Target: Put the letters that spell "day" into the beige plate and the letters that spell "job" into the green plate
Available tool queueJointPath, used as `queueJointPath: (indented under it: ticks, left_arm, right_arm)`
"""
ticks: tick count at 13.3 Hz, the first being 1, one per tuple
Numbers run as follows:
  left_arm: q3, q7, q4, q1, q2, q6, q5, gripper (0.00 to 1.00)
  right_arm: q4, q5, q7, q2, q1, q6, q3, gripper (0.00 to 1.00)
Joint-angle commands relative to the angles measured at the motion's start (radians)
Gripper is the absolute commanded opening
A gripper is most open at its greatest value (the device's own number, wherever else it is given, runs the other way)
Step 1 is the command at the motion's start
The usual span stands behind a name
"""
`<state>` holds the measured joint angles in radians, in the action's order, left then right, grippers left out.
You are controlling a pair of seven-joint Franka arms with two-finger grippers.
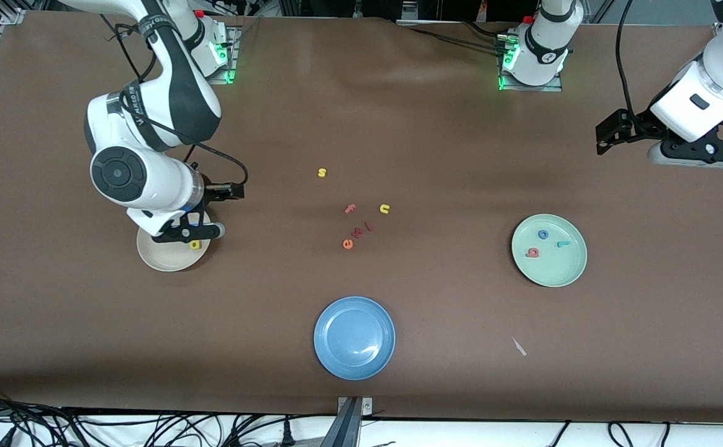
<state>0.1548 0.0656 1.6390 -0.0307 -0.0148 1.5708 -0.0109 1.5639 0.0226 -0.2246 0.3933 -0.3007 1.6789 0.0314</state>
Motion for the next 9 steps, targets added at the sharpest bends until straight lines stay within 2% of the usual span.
queueJointPath:
  ticks: [1,3,9]
  left_arm:
    - [0.008,0.005,-0.013,-0.006,-0.005,-0.014,-0.026,1.00]
    - [0.008,0.005,-0.013,-0.008,-0.005,-0.011,-0.026,1.00]
    - [0.008,0.005,-0.016,-0.005,-0.001,-0.011,-0.026,1.00]
  right_arm:
    - [0.004,-0.039,0.062,-0.014,0.108,-0.019,0.094,1.00]
    - [0.004,-0.061,0.082,-0.020,0.144,-0.034,0.111,1.00]
    - [0.015,-0.064,0.076,-0.172,0.230,-0.079,0.130,1.00]
